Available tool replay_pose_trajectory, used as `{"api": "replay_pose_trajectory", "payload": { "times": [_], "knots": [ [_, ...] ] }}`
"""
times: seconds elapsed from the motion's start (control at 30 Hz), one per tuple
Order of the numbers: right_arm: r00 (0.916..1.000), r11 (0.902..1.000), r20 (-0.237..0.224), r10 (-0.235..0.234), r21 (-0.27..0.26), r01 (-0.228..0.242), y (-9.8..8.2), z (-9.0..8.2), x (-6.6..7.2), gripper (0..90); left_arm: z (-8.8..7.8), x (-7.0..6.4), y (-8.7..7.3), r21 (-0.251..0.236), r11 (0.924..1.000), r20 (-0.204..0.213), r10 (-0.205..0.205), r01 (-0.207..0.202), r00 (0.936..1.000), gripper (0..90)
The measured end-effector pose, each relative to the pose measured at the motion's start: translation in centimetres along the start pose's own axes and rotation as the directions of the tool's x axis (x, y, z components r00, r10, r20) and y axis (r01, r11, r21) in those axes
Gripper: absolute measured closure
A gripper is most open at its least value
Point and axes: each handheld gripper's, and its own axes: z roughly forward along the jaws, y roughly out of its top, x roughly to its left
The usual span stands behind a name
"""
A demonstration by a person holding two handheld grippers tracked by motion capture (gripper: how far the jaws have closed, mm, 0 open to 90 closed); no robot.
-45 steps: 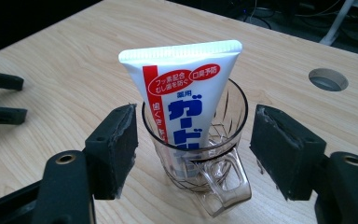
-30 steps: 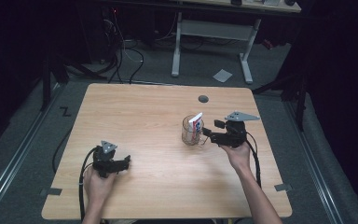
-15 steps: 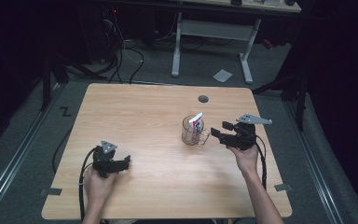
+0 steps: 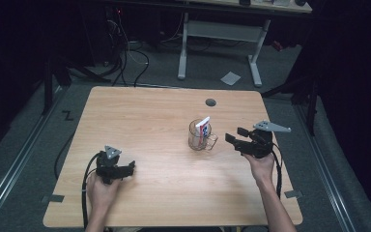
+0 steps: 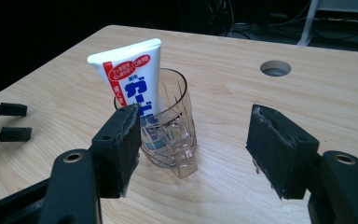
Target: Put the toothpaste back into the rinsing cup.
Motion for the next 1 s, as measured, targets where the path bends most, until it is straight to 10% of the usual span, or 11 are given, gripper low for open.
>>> {"api": "replay_pose_trajectory", "payload": {
  "times": [1.0],
  "knots": [
    [0.9971,0.9983,0.052,0.055,0.019,-0.056,-3.3,-1.1,-1.8,37.9,0.0,0.0,0.0,0.000,1.0000,0.000,0.000,0.000,1.0000,15.2]
  ]
}}
